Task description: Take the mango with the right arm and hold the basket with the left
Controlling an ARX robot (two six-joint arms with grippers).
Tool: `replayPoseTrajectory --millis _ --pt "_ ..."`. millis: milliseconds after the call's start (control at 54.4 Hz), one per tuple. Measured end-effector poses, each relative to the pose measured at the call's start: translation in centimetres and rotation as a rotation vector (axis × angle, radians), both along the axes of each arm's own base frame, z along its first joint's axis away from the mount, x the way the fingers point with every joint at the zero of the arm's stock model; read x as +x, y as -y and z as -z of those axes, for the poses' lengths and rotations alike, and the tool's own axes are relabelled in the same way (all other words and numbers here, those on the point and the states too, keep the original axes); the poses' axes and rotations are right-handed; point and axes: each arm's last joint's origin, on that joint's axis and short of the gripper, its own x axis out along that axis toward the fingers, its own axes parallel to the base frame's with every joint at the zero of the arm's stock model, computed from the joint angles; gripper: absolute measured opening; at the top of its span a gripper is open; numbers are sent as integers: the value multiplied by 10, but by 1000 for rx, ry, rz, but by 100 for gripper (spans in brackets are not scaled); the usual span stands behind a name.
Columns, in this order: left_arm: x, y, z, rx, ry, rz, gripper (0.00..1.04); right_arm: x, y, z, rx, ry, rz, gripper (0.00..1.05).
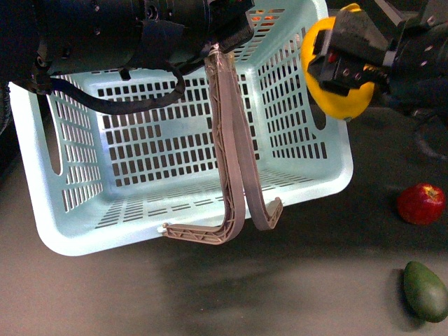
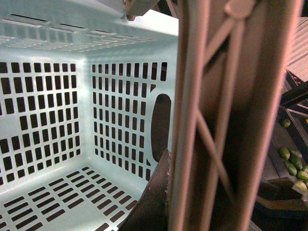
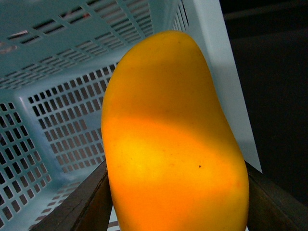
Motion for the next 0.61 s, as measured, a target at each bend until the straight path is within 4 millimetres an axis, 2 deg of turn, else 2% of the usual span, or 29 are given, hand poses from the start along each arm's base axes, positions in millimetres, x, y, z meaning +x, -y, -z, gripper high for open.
replayPoseTrajectory --millis 147,221,349,496,606 --pt "0 0 0 2 1 -3 6 8 -6 25 -16 -62 9 64" --pt "0 0 0 1 1 -3 6 12 -7 29 -21 -60 22 77" --pt "0 0 0 1 1 -2 6 16 -9 26 -2 -32 30 98" --pt "0 1 1 -4 -7 10 6 15 -6 16 22 11 36 96" --pt "1 1 2 7 -2 -2 6 5 4 -1 40 58 45 96"
